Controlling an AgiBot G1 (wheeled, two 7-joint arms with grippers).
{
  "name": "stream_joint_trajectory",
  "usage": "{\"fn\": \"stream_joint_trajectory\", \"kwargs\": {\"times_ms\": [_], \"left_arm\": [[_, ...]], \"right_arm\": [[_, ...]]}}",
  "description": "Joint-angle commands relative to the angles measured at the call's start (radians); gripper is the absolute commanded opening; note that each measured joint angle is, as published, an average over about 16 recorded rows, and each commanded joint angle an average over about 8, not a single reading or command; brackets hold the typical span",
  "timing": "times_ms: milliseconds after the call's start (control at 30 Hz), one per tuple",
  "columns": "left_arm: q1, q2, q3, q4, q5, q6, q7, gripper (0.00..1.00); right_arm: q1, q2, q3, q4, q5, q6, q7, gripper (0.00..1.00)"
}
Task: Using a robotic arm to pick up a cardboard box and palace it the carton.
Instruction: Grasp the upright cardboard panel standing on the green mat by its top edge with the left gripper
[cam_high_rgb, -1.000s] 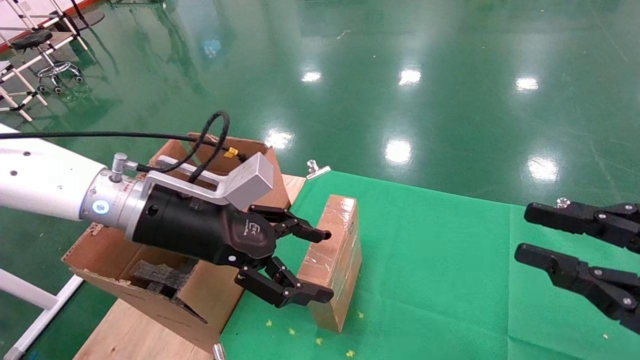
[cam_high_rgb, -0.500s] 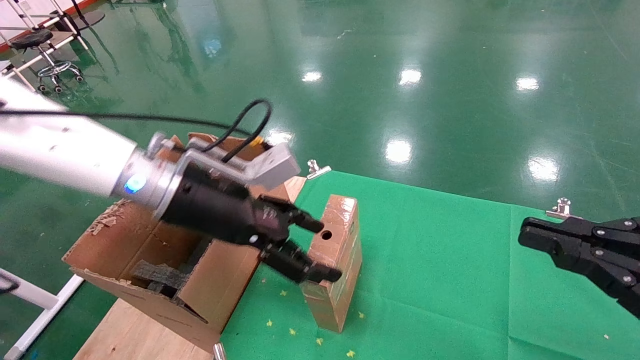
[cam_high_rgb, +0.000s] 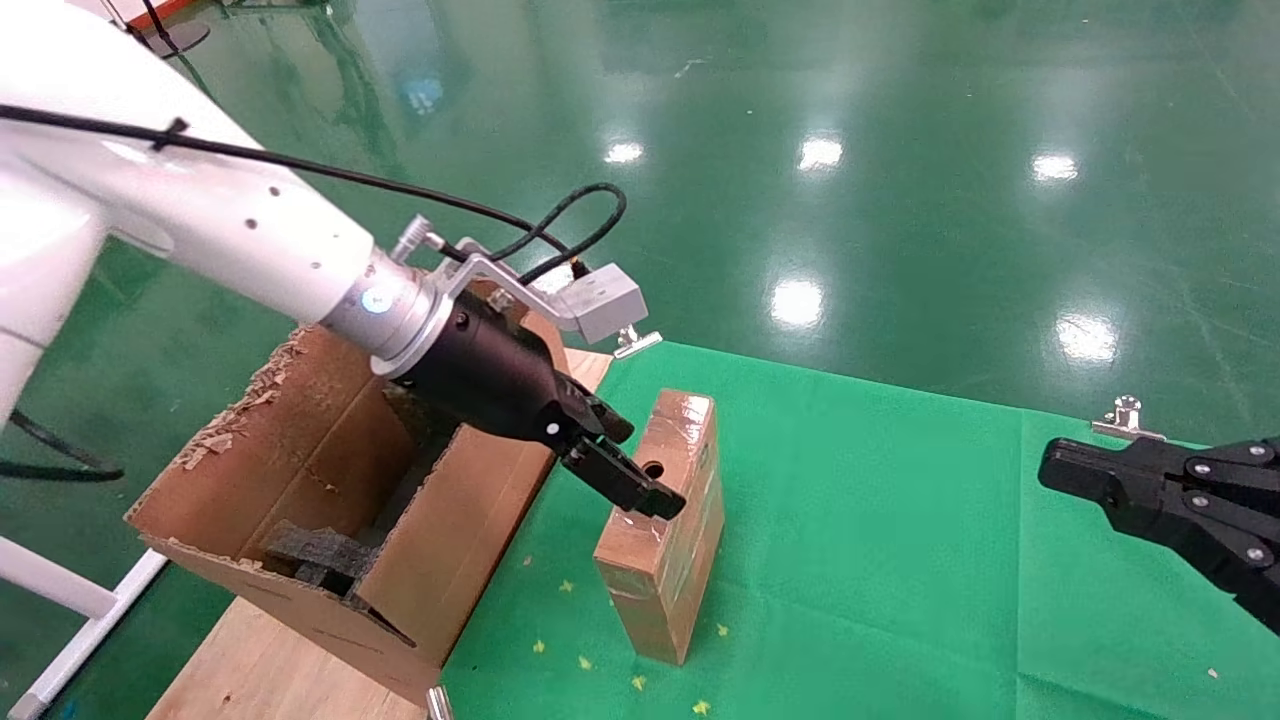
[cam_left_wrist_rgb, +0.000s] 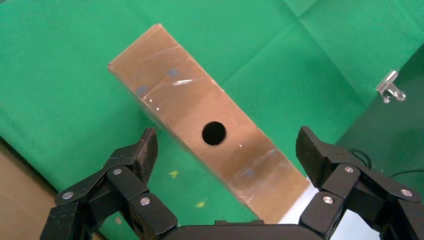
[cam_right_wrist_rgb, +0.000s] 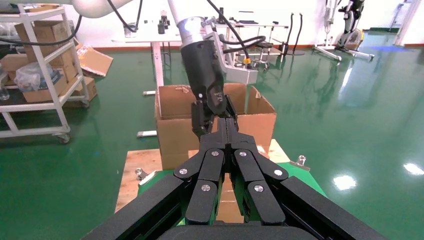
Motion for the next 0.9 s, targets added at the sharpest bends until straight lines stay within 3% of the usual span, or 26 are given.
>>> {"fn": "stream_joint_trajectory", "kwargs": {"times_ms": [33, 400, 433, 533, 600, 667, 700, 800, 833, 900], "left_arm": [[-0.013, 0.019, 0.023, 0.032, 0.01, -0.002, 0.004, 1.0], [-0.031, 0.091, 0.088, 0.161, 0.021, -0.008, 0.066, 1.0], [-0.032, 0.095, 0.093, 0.169, 0.022, -0.009, 0.07, 1.0], [-0.033, 0.11, 0.105, 0.19, 0.024, -0.012, 0.08, 0.99], [-0.033, 0.119, 0.112, 0.2, 0.024, -0.013, 0.087, 0.84], [-0.032, 0.126, 0.117, 0.207, 0.025, -0.014, 0.092, 0.59], [-0.033, 0.129, 0.12, 0.211, 0.026, -0.014, 0.095, 0.46], [-0.033, 0.136, 0.127, 0.217, 0.028, -0.014, 0.101, 0.1], [-0.034, 0.137, 0.128, 0.219, 0.028, -0.014, 0.102, 0.03], [-0.034, 0.139, 0.131, 0.221, 0.029, -0.014, 0.103, 0.0]], "right_arm": [[0.0, 0.0, 0.0, 0.0, 0.0, 0.0, 0.0, 0.0], [0.0, 0.0, 0.0, 0.0, 0.0, 0.0, 0.0, 0.03], [0.0, 0.0, 0.0, 0.0, 0.0, 0.0, 0.0, 0.12], [0.0, 0.0, 0.0, 0.0, 0.0, 0.0, 0.0, 0.49], [0.0, 0.0, 0.0, 0.0, 0.0, 0.0, 0.0, 0.74], [0.0, 0.0, 0.0, 0.0, 0.0, 0.0, 0.0, 0.96], [0.0, 0.0, 0.0, 0.0, 0.0, 0.0, 0.0, 1.0], [0.0, 0.0, 0.0, 0.0, 0.0, 0.0, 0.0, 1.0], [0.0, 0.0, 0.0, 0.0, 0.0, 0.0, 0.0, 1.0], [0.0, 0.0, 0.0, 0.0, 0.0, 0.0, 0.0, 1.0]]}}
